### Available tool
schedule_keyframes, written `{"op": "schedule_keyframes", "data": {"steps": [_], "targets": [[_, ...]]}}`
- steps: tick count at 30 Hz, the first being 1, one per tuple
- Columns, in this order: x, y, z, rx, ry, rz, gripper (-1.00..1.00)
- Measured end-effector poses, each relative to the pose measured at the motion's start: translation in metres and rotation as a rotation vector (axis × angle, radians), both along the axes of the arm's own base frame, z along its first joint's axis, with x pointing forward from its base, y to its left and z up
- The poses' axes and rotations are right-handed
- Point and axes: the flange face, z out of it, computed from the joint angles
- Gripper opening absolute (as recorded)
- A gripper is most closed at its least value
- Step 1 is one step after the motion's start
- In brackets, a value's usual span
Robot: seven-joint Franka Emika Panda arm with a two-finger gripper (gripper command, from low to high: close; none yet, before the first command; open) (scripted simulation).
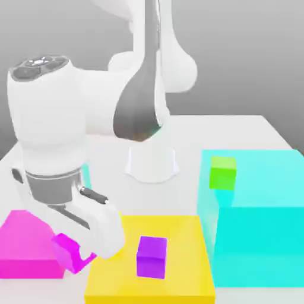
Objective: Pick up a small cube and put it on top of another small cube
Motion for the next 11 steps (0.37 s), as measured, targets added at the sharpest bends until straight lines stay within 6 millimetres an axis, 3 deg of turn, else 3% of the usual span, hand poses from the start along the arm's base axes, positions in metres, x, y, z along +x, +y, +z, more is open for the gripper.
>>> {"op": "schedule_keyframes", "data": {"steps": [3, 4, 7, 8, 11], "targets": [[-0.023, 0.057, 0.019, -0.016, 0.002, 0.114, -1.0], [-0.027, 0.065, 0.013, -0.02, 0.003, 0.129, -1.0], [-0.031, 0.059, -0.025, -0.024, 0.003, 0.118, -1.0], [-0.032, 0.059, -0.035, -0.025, 0.003, 0.118, 1.0], [-0.032, 0.059, -0.035, -0.025, 0.003, 0.118, 1.0]]}}
